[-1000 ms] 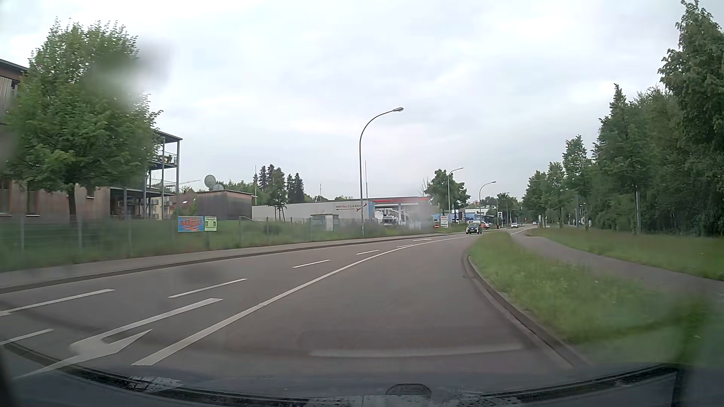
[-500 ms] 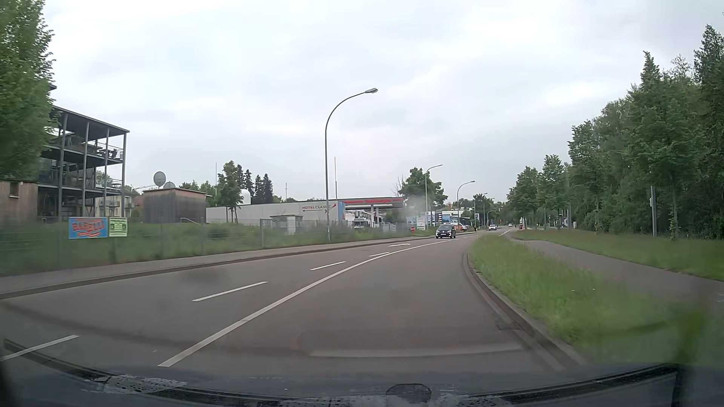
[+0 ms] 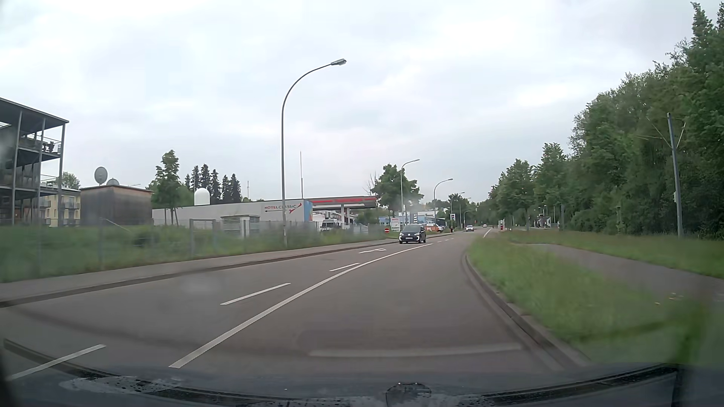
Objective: Follow the waypoints while adhering to traffic rules and regulations
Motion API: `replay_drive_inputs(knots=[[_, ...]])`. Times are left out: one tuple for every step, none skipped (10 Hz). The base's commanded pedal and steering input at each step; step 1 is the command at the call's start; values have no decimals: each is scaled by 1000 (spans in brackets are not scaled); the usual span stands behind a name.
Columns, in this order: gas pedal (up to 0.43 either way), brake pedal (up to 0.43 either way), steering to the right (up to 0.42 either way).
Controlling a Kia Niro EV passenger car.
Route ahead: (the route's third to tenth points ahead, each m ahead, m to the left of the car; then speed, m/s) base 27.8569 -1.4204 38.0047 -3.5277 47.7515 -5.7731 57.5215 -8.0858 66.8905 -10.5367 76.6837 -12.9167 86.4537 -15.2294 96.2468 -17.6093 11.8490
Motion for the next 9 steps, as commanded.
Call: replay_drive_inputs(knots=[[110, 0, 50], [110, 0, 51], [110, 0, 51], [110, 0, 51], [110, 0, 50], [110, 0, 50], [110, 0, 50], [110, 0, 50], [110, 0, 50]])
